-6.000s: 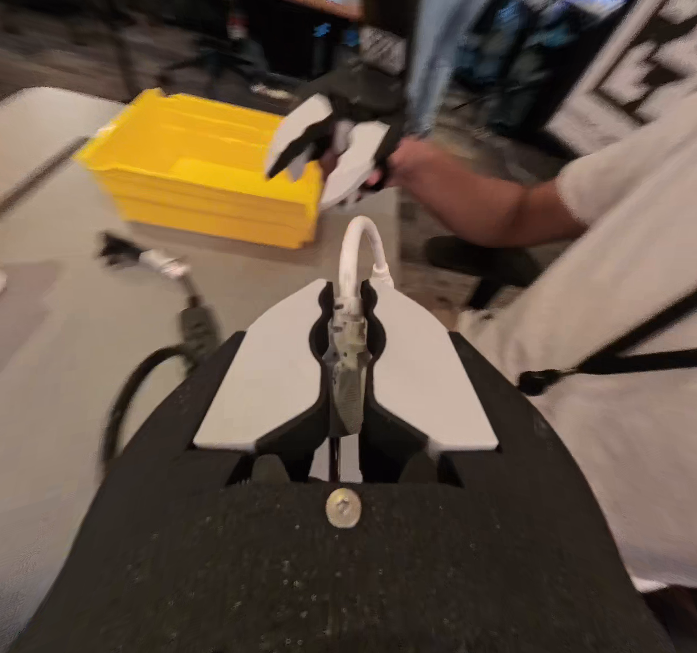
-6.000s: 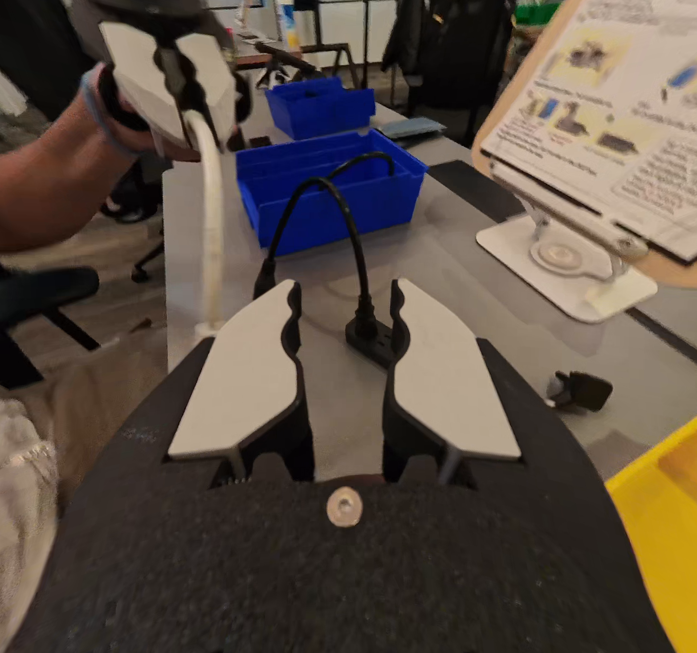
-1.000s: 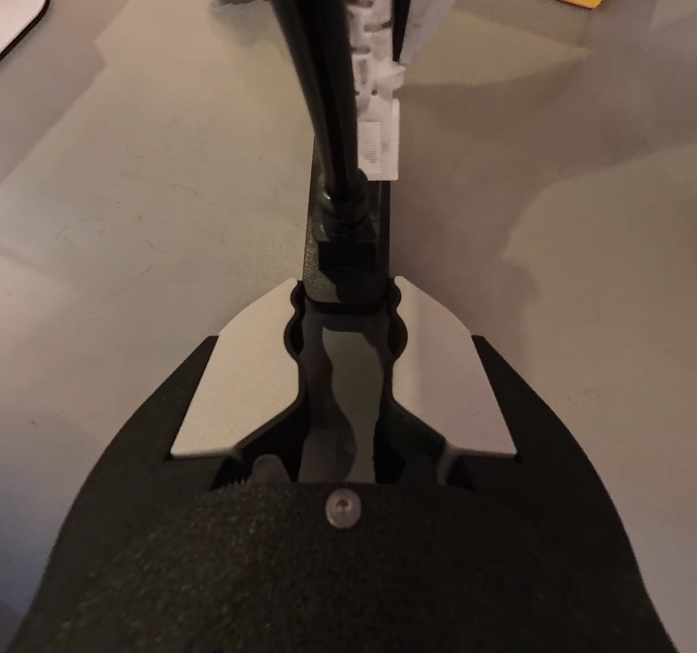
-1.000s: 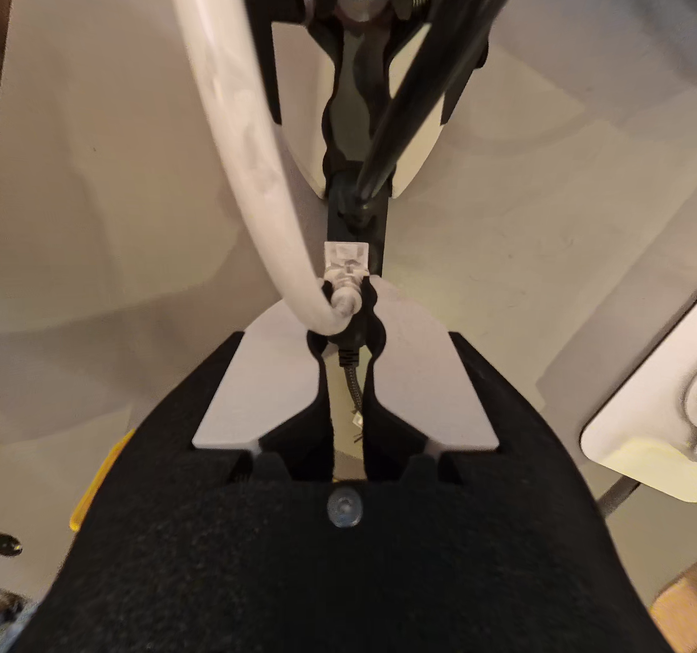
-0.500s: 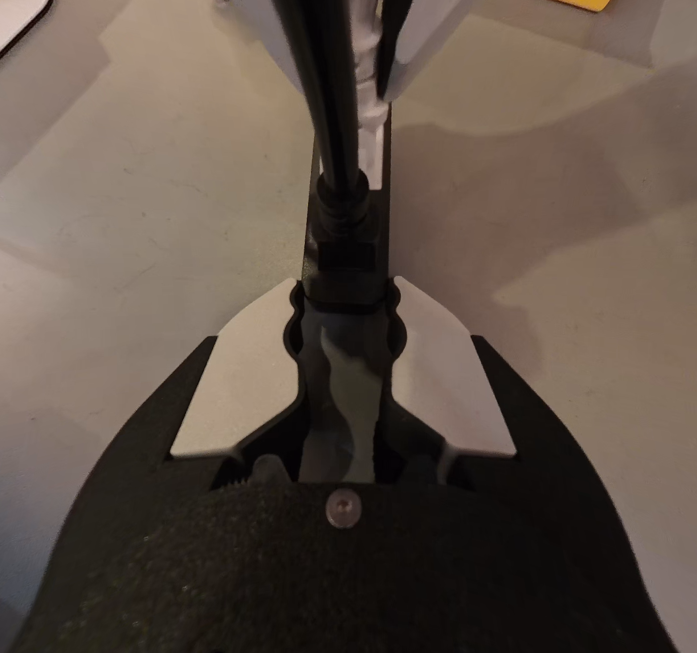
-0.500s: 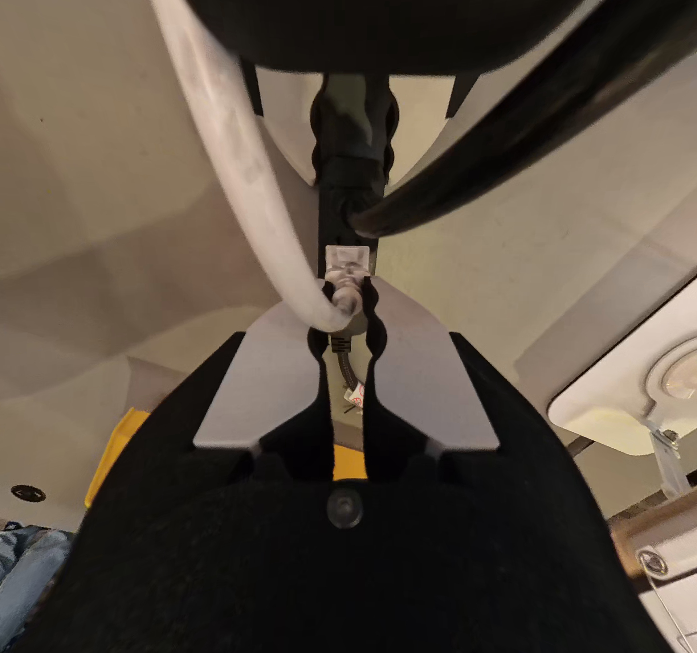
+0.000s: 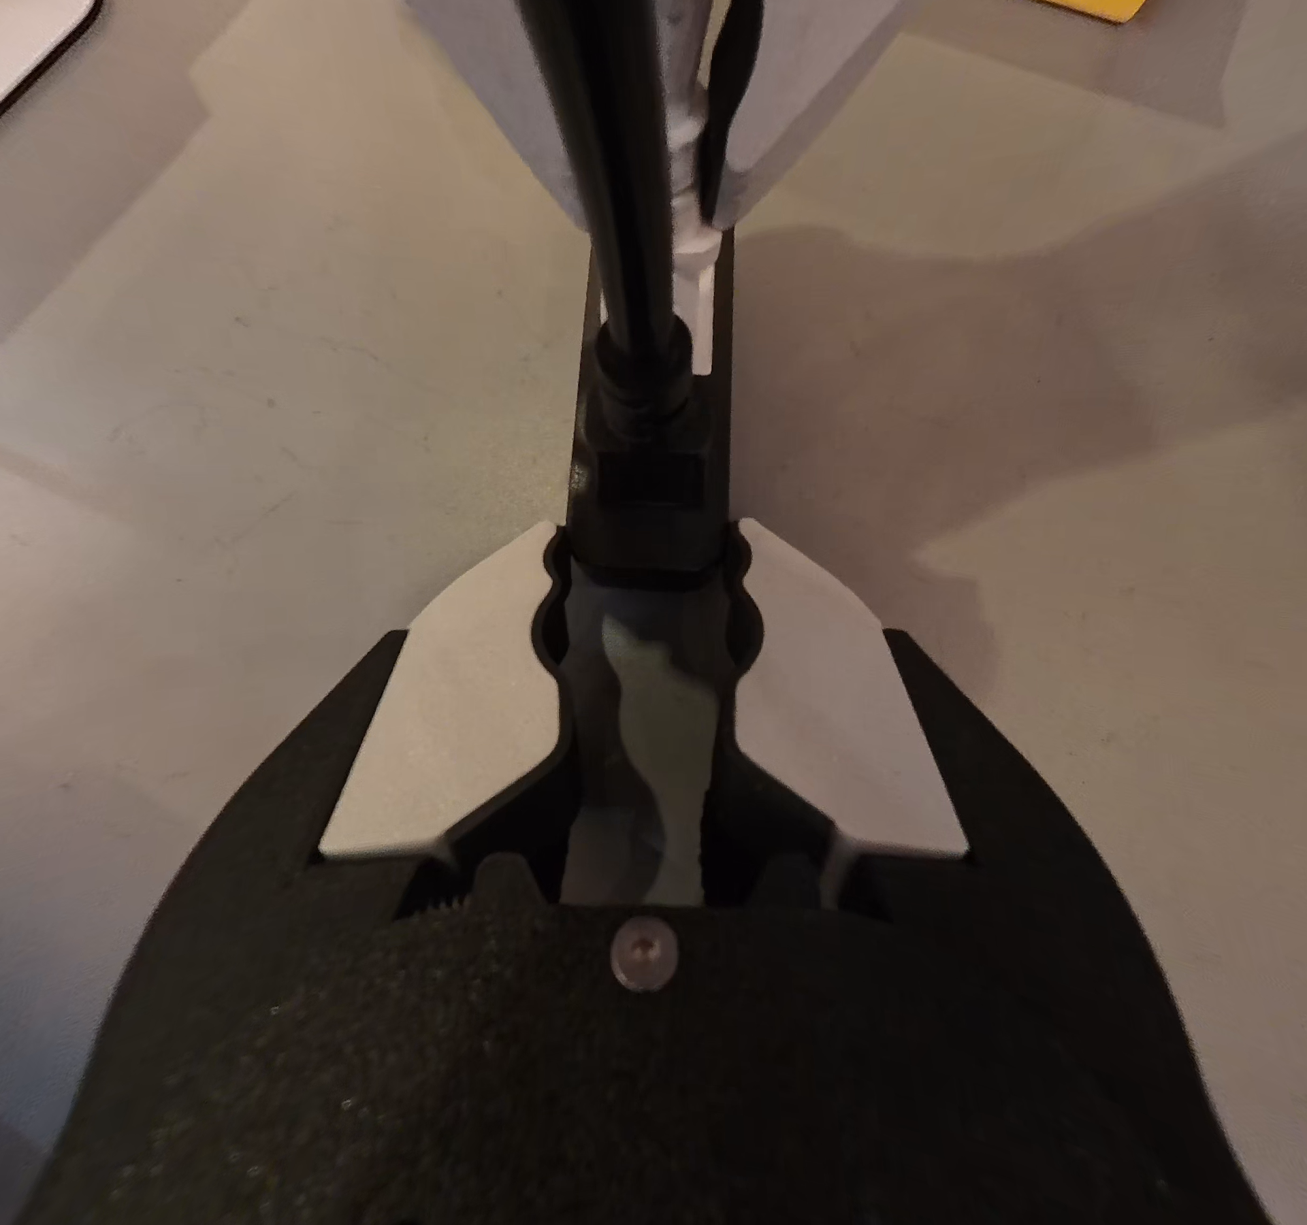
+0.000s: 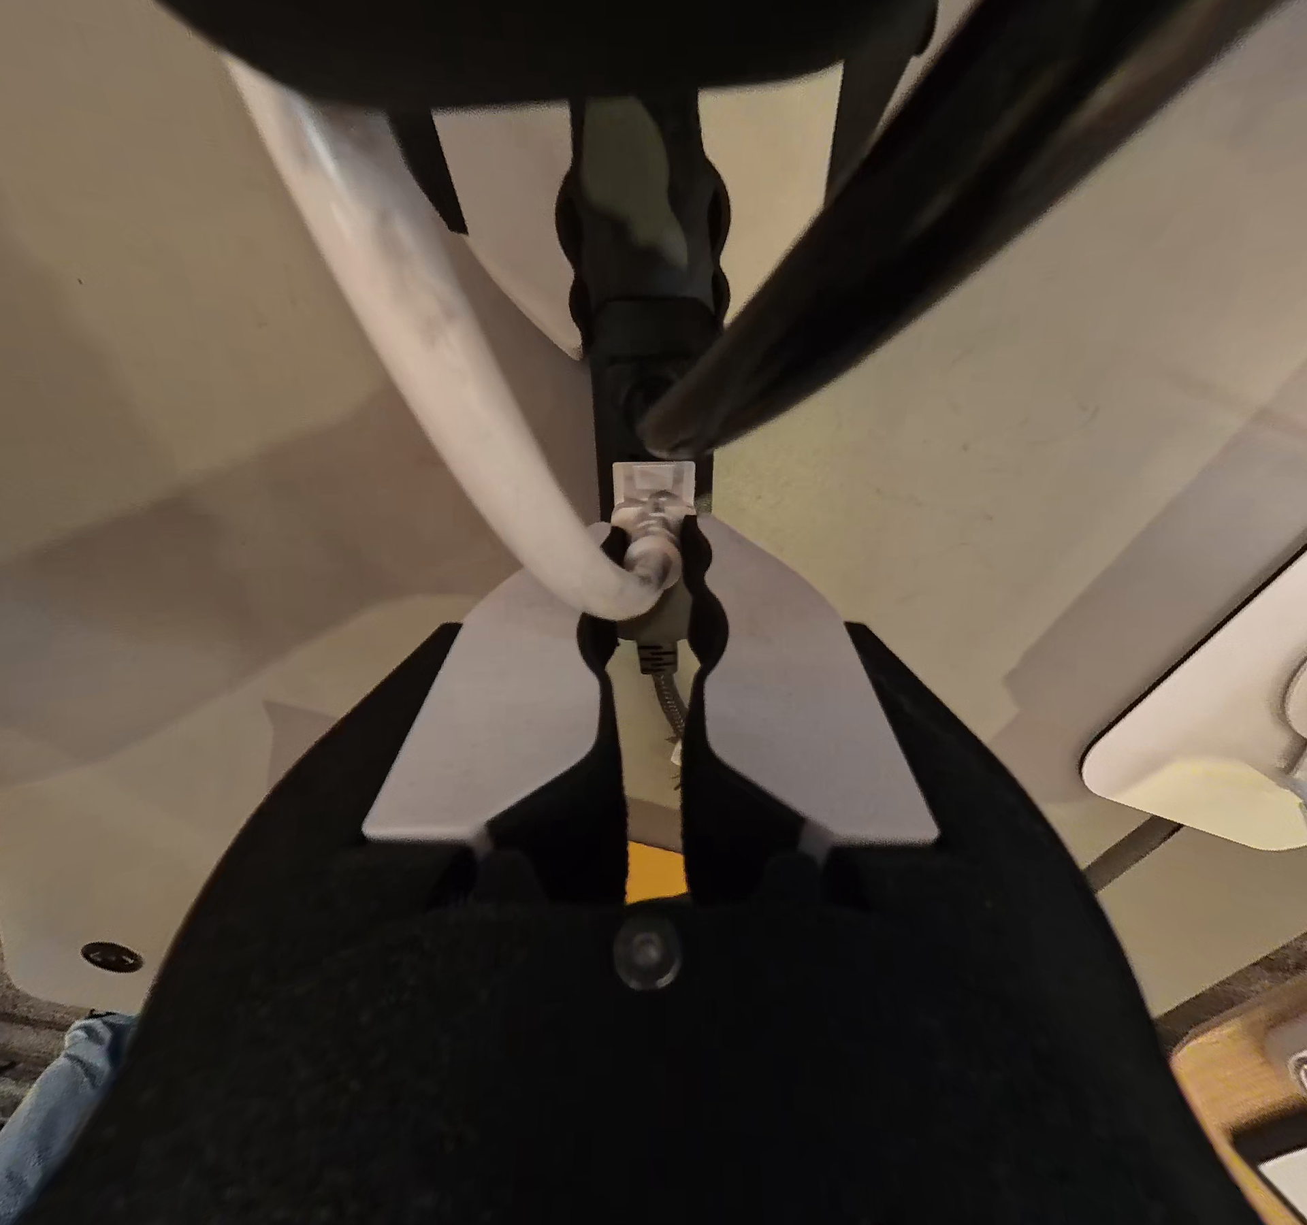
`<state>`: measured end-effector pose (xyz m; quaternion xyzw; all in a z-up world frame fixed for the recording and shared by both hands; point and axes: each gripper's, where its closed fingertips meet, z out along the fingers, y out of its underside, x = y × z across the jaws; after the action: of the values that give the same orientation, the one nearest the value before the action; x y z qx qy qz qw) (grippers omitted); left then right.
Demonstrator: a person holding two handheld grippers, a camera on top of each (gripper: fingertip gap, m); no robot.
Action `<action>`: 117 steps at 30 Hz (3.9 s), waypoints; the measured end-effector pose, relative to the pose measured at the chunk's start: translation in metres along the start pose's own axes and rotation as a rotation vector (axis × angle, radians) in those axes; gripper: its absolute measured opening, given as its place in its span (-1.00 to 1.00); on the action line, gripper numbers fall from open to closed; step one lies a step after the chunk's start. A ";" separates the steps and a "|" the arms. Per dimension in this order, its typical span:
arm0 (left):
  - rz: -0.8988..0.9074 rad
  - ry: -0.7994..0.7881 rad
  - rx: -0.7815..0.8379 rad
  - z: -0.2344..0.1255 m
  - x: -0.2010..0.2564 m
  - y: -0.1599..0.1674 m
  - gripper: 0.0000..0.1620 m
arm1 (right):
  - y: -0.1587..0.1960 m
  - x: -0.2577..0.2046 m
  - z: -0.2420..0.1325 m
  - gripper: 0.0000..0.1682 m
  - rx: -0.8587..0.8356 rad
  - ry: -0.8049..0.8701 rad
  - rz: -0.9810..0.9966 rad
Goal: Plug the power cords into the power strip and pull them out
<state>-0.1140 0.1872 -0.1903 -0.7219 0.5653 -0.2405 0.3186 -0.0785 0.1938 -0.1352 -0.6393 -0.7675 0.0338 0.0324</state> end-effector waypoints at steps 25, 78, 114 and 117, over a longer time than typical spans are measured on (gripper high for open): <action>-0.004 0.002 -0.001 0.000 0.000 0.000 -0.49 | -0.005 -0.001 0.008 -0.79 0.040 -0.011 0.031; -0.515 -0.241 0.472 -0.179 0.080 0.054 -0.35 | -0.002 -0.175 -0.018 -0.62 1.216 0.448 0.944; 0.003 -0.247 -0.149 -0.184 -0.247 0.052 -0.69 | 0.012 -0.157 -0.022 -0.63 1.348 0.351 1.042; -0.019 -0.237 0.044 -0.235 -0.225 0.005 -0.69 | 0.007 -0.164 -0.025 -0.63 1.344 0.363 1.011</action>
<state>-0.3384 0.3602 -0.0306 -0.7433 0.5113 -0.1687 0.3970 -0.0397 0.0338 -0.1118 -0.7451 -0.1908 0.3887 0.5073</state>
